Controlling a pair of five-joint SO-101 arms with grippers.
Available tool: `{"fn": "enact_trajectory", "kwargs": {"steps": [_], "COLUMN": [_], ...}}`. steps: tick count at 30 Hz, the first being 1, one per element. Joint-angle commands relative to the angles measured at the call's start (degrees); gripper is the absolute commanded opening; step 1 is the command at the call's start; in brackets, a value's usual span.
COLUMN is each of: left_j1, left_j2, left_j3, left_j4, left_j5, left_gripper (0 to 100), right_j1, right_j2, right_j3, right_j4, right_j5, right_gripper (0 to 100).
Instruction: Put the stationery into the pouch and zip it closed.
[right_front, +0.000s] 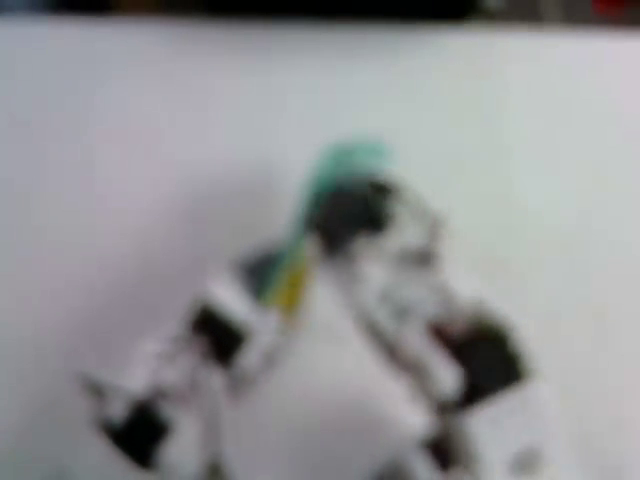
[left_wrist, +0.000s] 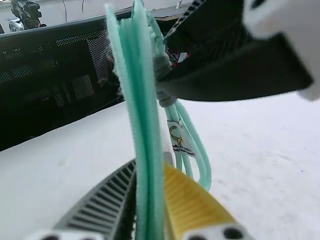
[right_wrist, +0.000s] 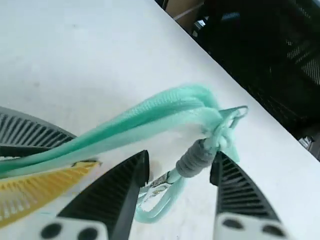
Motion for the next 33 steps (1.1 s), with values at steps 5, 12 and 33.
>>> {"fn": "enact_trajectory", "kwargs": {"steps": [5, 12, 33], "left_j1": [-0.66, -0.57, -0.57], "left_j2": [-0.92, -0.92, -0.92], "left_j3": [-1.93, -1.93, -1.76], "left_j4": [0.35, 0.35, 0.35], "left_j5": [0.35, 0.35, 0.26], "left_gripper": [2, 2, 2], "right_j1": [5.41, 4.97, 4.53], "right_j2": [3.65, 1.54, 10.68], "right_j3": [-2.73, -2.64, -2.81], "right_j4": [-4.79, -8.92, -18.59], "right_j5": [0.88, 0.88, 1.41], "right_gripper": [19.4, 19.4, 2.3]}}
